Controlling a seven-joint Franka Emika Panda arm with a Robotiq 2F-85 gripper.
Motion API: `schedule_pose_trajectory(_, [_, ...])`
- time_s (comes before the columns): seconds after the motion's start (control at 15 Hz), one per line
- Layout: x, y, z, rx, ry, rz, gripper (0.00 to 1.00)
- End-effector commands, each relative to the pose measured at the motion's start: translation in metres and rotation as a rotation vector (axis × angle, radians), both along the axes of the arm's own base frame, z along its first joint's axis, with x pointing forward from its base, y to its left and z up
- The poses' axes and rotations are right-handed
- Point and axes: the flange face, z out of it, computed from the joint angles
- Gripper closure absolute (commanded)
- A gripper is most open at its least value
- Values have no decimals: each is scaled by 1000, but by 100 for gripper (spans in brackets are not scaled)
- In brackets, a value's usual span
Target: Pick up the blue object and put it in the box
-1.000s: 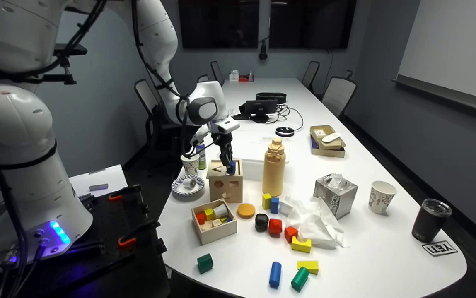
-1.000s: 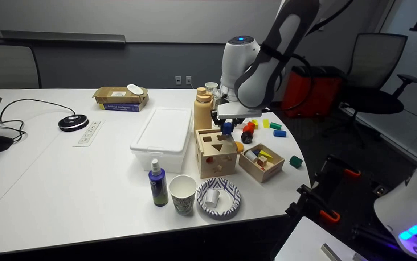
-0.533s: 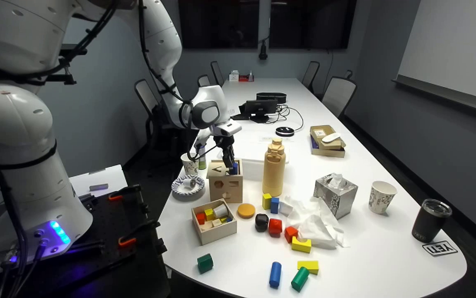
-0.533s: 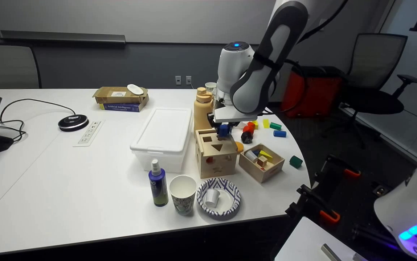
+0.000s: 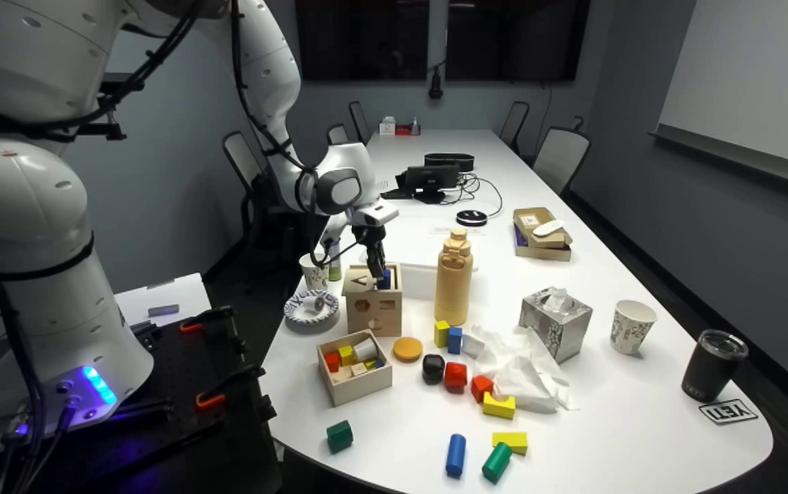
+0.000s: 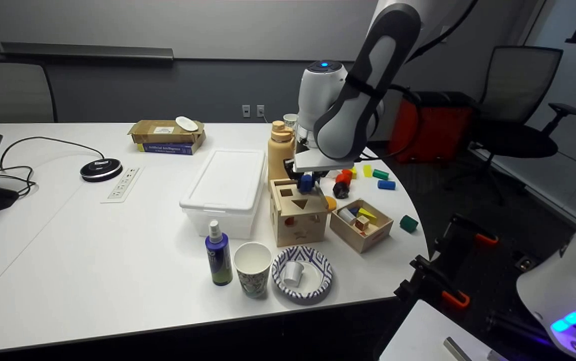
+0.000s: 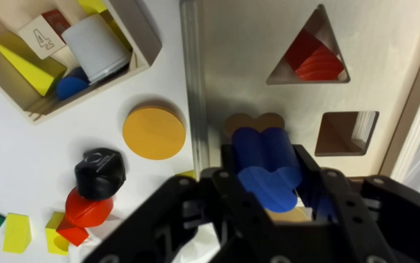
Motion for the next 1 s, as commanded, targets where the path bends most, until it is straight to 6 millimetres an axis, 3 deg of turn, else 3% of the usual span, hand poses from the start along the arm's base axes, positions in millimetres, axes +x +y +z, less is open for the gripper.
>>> schedule_pose_trajectory(0.0, [-3,8,3,15,-2,19,84])
schedule_pose_trajectory(0.93, [-7,-3,-3,3,11,-6,84])
